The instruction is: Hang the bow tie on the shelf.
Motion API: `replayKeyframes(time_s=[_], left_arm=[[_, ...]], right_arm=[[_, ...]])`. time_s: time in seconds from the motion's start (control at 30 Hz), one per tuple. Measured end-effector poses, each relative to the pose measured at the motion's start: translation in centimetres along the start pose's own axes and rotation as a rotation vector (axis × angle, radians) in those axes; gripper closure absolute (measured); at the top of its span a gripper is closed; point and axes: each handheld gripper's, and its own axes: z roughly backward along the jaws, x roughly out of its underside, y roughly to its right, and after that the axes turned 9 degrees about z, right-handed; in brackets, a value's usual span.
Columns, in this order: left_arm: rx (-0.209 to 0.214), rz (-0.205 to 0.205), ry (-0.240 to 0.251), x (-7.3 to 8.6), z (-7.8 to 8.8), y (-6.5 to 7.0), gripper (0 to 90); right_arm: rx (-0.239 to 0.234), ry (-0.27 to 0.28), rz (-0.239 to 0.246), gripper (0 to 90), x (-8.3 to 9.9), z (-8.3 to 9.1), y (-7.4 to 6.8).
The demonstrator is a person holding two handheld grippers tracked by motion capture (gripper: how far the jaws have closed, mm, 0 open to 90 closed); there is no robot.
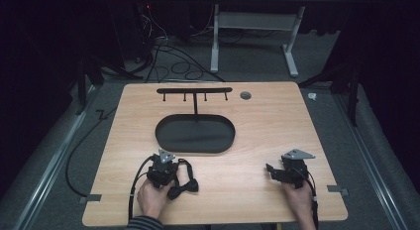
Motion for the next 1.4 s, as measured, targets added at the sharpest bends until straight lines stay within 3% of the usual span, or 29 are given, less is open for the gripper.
replayKeyframes(time_s=[0.3, 0.83, 1.07, 1.4], left_arm=[[0.035, 0.011, 0.001, 0.0, 0.4, -0.1, 87.2], [0.066, -0.01, 0.104, -1.4, 4.0, 0.6, 87.3], [0.061, -0.04, 0.147, -2.2, 5.5, 1.0, 87.3], [0.06, -0.031, 0.167, -2.8, 6.3, 0.8, 87.4]], right_arm=[[0.0, 0.003, -0.002, 29.1, 0.0, 0.0, 0.0], [-0.001, 0.001, -0.001, 29.1, 0.0, 0.0, 0.0], [0.0, 0.001, -0.001, 29.1, 0.0, 0.0, 0.0], [-0.002, 0.002, -0.002, 29.1, 0.0, 0.0, 0.0]])
